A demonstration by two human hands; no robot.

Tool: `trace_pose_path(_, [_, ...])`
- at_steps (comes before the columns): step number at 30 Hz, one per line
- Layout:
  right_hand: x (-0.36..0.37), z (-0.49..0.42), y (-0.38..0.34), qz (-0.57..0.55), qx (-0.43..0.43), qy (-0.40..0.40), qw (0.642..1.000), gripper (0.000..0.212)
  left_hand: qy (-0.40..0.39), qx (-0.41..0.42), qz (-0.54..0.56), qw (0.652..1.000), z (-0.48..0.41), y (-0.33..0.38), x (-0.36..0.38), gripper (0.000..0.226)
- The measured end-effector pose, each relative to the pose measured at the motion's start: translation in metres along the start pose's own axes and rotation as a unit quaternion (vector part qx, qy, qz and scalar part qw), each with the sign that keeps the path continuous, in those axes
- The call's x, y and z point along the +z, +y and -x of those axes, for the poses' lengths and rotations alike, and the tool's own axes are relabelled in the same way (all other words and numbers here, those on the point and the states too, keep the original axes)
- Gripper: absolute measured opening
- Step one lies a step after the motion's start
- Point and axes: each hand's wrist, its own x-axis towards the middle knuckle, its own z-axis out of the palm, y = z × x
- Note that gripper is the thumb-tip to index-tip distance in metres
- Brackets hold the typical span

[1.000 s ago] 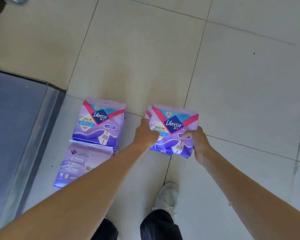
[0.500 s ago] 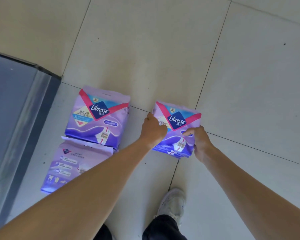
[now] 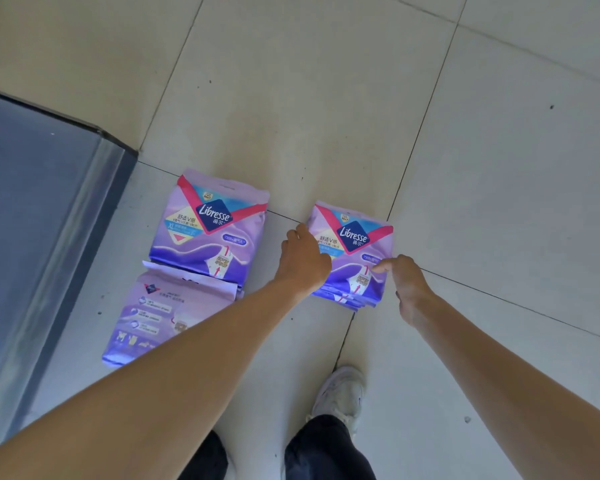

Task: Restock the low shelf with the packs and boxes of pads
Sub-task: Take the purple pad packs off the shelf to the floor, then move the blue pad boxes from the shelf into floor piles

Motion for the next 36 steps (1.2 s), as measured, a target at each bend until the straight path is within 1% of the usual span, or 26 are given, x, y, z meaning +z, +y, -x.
trace_pose_path(2, [-0.006, 0.028, -0.011, 0.054, -0.020, 0.003, 0.998, 0.053, 0.004, 0.022, -0.027, 0.999, 0.019, 0.004, -0.017, 0.042])
trace_pose_path(4, [-0.011, 0.060, -0.025, 0.120, -0.070, 0.011, 0.990, 0.058, 0.010, 0.056, -0.067, 0.996, 0.041, 0.010, -0.041, 0.043])
trace_pose_path(7, [-0.011, 0.112, -0.056, 0.250, -0.144, 0.021, 0.957, 0.053, 0.016, 0.115, -0.115, 0.987, 0.077, 0.021, -0.089, 0.040])
trace_pose_path(10, [-0.005, 0.162, -0.094, 0.330, -0.193, 0.021, 0.924, 0.057, 0.038, 0.136, -0.131, 0.981, 0.112, 0.035, -0.145, 0.032])
trace_pose_path(12, [0.003, 0.197, -0.123, 0.398, -0.239, 0.018, 0.886, 0.057, 0.056, 0.130, -0.127, 0.982, 0.136, 0.043, -0.188, 0.027])
trace_pose_path(14, [0.014, 0.234, -0.152, 0.476, -0.294, 0.029, 0.829, 0.050, 0.081, 0.119, -0.121, 0.982, 0.163, 0.048, -0.233, 0.027])
trace_pose_path(18, [0.054, 0.318, -0.201, 0.577, -0.375, 0.039, 0.725, 0.030, 0.116, 0.074, -0.086, 0.987, 0.235, 0.037, -0.307, 0.028])
trace_pose_path(21, [0.098, 0.383, -0.235, 0.617, -0.437, 0.032, 0.654, 0.029, 0.136, 0.029, -0.052, 0.989, 0.287, 0.008, -0.352, 0.025])
trace_pose_path(24, [0.145, 0.450, -0.260, 0.635, -0.502, -0.002, 0.587, 0.027, 0.170, -0.041, -0.017, 0.984, 0.336, -0.034, -0.392, 0.028])
trace_pose_path(27, [0.193, 0.516, -0.270, 0.630, -0.555, -0.050, 0.540, 0.024, 0.218, -0.120, 0.022, 0.968, 0.384, -0.080, -0.425, 0.029])
trace_pose_path(29, [0.226, 0.553, -0.262, 0.612, -0.577, -0.090, 0.533, 0.023, 0.246, -0.151, 0.027, 0.957, 0.415, -0.113, -0.436, 0.028])
trace_pose_path(31, [0.260, 0.587, -0.243, 0.604, -0.581, -0.138, 0.528, 0.022, 0.283, -0.181, 0.048, 0.941, 0.448, -0.145, -0.440, 0.024])
trace_pose_path(33, [0.294, 0.618, -0.215, 0.604, -0.590, -0.186, 0.502, 0.020, 0.324, -0.223, 0.091, 0.915, 0.479, -0.177, -0.440, 0.021])
trace_pose_path(36, [0.340, 0.656, -0.167, 0.605, -0.600, -0.253, 0.458, 0.021, 0.363, -0.278, 0.130, 0.880, 0.519, -0.220, -0.432, 0.027])
